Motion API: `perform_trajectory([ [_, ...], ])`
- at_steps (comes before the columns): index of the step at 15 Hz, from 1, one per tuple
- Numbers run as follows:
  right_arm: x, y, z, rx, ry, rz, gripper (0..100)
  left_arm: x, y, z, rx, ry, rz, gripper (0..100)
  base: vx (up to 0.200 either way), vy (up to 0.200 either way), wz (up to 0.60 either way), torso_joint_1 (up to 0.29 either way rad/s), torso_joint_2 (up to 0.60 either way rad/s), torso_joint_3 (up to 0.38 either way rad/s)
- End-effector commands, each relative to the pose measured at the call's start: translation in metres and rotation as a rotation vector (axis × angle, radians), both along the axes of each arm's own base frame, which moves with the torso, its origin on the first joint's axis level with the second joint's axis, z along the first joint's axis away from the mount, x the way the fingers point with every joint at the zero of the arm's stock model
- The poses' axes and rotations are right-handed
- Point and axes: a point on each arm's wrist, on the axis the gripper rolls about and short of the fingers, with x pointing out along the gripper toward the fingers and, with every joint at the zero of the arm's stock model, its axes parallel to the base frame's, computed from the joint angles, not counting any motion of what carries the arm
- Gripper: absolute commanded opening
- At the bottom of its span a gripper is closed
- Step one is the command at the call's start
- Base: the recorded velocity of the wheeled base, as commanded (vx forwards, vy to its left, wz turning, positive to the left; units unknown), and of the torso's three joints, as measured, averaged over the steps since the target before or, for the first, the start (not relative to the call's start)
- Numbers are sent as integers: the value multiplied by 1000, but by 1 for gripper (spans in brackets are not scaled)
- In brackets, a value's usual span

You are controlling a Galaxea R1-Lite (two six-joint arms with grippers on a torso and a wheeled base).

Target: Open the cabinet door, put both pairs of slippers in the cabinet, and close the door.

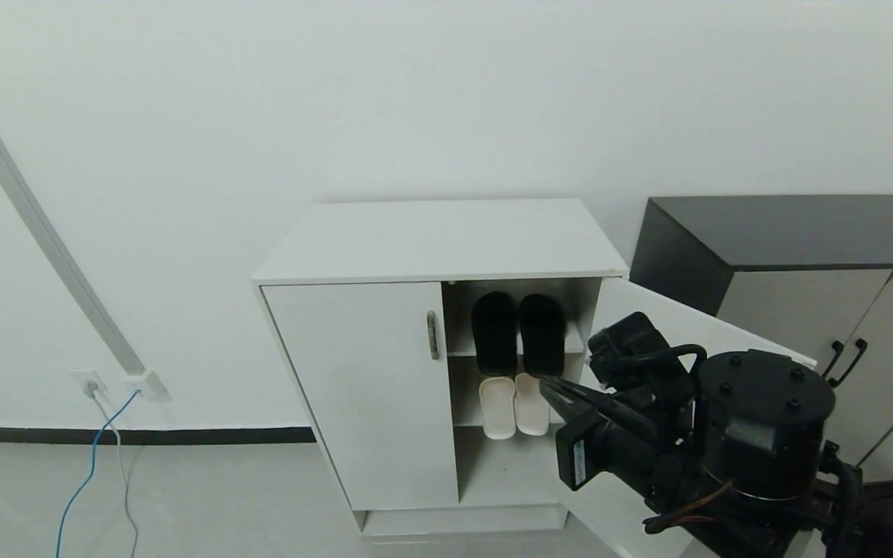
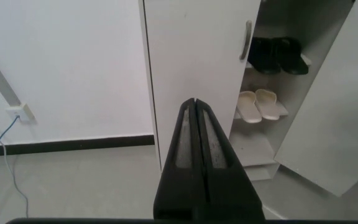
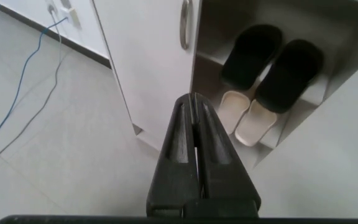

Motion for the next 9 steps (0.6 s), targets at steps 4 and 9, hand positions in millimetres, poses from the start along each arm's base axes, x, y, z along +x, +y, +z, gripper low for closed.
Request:
perform_trajectory([
  [4,5,-1,-5,-13,11,-15,0,0,0,0,0,-1,0,0,0,0,0,243,-569,-330],
  [9,8,-3,-13,-56,20,-22,0,0,0,0,0,-1,0,0,0,0,0,237,-540,-297],
])
